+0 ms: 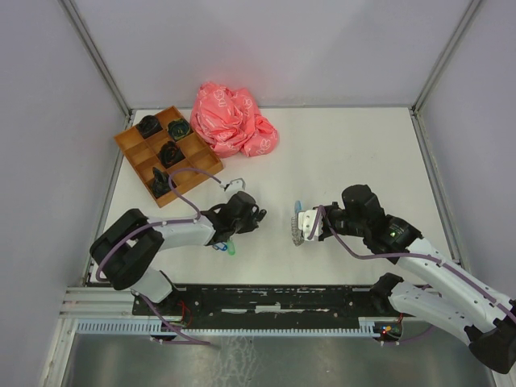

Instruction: Put the keys on the keyring

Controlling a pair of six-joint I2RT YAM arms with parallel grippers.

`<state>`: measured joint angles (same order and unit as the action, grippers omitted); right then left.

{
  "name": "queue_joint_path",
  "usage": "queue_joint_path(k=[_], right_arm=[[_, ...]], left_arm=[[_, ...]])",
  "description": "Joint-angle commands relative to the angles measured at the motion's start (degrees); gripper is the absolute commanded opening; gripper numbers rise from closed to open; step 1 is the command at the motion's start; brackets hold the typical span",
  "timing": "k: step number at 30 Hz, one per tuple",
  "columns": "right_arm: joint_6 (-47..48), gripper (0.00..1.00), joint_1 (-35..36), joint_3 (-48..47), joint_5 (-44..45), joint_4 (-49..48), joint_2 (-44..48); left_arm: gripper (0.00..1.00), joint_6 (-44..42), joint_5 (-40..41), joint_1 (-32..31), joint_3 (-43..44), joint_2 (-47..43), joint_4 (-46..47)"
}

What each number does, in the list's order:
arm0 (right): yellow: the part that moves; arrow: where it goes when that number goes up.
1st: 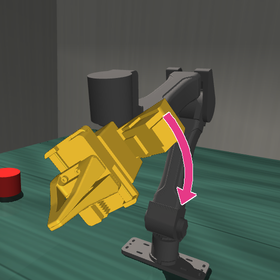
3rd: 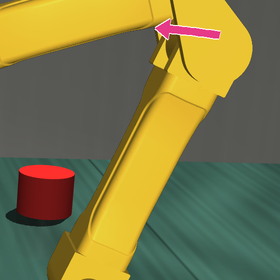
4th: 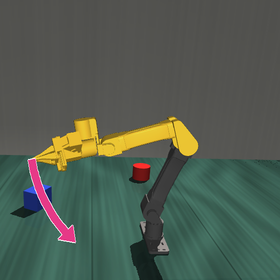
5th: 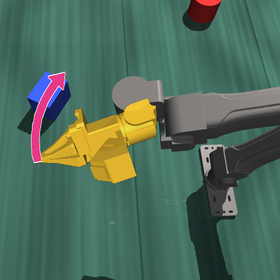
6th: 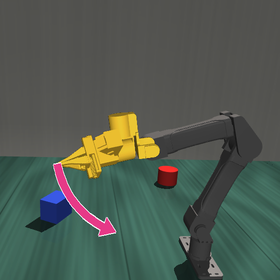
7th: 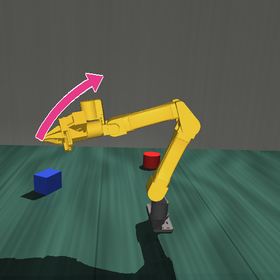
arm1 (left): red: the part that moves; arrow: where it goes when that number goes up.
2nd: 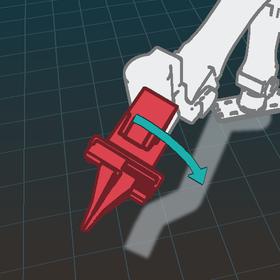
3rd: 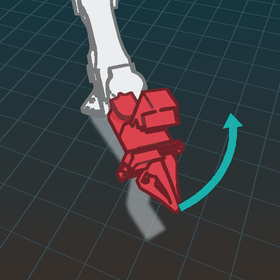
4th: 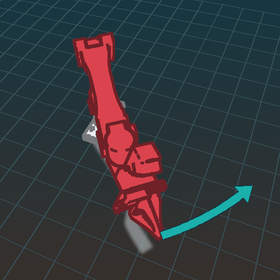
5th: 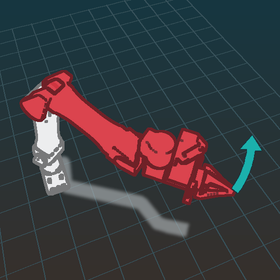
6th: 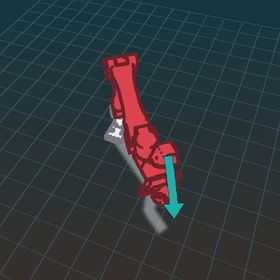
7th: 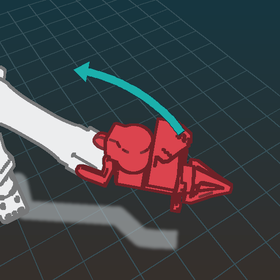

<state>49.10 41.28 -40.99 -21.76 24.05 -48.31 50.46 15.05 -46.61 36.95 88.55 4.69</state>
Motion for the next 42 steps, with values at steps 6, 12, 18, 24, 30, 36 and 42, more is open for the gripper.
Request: queue_joint_path(k=[6, 12, 18, 24, 30, 36, 42], right_arm=[[-0.59, 0.01, 0.52, -0.4, 0.27, -2.78, 0.99], [-0.67, 0.01, 0.54, -0.4, 0.23, -2.7, 1.03], [-0.67, 0.01, 0.61, -0.47, 0.05, -2.73, 1.06], [-0.67, 0.01, 0.65, -0.42, -0.04, -2.61, 1.13], [-0.67, 0.01, 0.78, -0.49, -0.04, -2.56, 1.21], [-0.67, 0.01, 0.88, -0.47, 0.05, -2.48, 1.21], [-0.67, 0.01, 0.91, -0.49, 0.05, -2.48, 1.12]], left_arm=[[0.03, -10.73, 9.35, -3.33, 6.51, -2.18, -15.55], [0.03, -13.34, 12.71, -6.0, 9.03, 0.11, -18.13], [0.03, -11.7, 12.77, -6.26, 8.91, 1.68, -16.9], [0.06, -9.64, 12.14, -6.74, 9.04, 3.41, -16.08], [0.13, -7.35, 11.51, -6.69, 7.87, 2.64, -14.31], [0.19, -5.54, 11.25, -6.72, 6.64, 1.81, -12.04], [0.24, -4.19, 10.48, -6.62, 5.56, 1.5, -10.06]])
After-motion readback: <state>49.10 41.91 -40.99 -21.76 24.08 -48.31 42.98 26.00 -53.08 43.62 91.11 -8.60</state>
